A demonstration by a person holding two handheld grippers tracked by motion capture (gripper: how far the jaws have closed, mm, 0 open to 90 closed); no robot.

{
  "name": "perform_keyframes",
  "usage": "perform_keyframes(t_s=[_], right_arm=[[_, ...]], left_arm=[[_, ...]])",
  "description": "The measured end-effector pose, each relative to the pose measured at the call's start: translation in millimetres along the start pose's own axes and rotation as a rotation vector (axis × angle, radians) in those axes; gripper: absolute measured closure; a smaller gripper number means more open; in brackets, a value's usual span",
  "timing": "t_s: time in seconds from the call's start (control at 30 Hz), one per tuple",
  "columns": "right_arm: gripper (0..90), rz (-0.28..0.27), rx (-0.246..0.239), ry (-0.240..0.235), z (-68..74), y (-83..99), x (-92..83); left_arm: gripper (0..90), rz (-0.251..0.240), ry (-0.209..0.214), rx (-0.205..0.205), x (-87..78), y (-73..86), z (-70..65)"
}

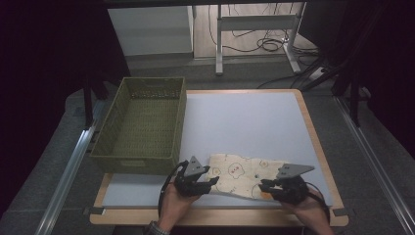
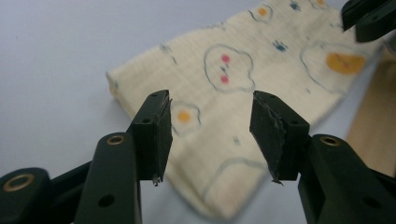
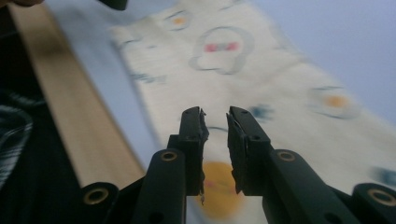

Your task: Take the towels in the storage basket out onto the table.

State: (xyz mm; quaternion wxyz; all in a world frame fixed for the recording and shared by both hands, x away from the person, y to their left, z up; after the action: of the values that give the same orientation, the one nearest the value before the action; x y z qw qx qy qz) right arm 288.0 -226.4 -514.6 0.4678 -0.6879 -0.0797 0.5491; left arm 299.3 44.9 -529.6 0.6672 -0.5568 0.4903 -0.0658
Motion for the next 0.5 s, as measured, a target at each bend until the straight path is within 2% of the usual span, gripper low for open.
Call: perform_keyframes(t_s=[0.13,0.23,0.3,0.4,0.43,0.5], right_arm=[[73.8,-0.016,0.063,0.133,-40.3,5.3,-22.4],[72.3,-0.029,0.113,0.197,-66.1,9.7,-31.9],[71.3,-0.035,0.133,0.233,-79.3,10.6,-35.7],[69.4,-0.038,0.163,0.261,-95.9,10.3,-34.6],[68.1,-0.027,0.173,0.268,-102.8,11.4,-29.1],[67.8,-0.022,0.174,0.269,-105.0,12.3,-26.5]], left_arm=[[48.5,0.021,-0.047,0.000,18.3,-19.6,8.7],[50.0,0.030,-0.085,-0.005,28.4,-31.2,16.5],[50.6,0.046,-0.129,-0.012,36.5,-37.5,25.5],[54.1,0.071,-0.165,-0.045,47.1,-39.6,39.6],[55.9,0.076,-0.178,-0.053,48.8,-39.0,42.7],[56.7,0.095,-0.198,-0.068,52.8,-36.0,49.0]])
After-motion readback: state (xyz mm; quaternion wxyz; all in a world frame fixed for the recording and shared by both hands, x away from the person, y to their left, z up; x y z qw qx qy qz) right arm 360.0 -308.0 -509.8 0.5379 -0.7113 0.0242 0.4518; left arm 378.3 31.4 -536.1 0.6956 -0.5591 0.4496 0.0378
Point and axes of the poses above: each handheld gripper's, and its own axes: x roughly forward along the jaws, y roughly out of its underside, z roughly to its left, the point moved 4 cm from there along x, roughly forward along the jaws, and after that the axes turned 1 degree about -x, right-handed, at the moved point
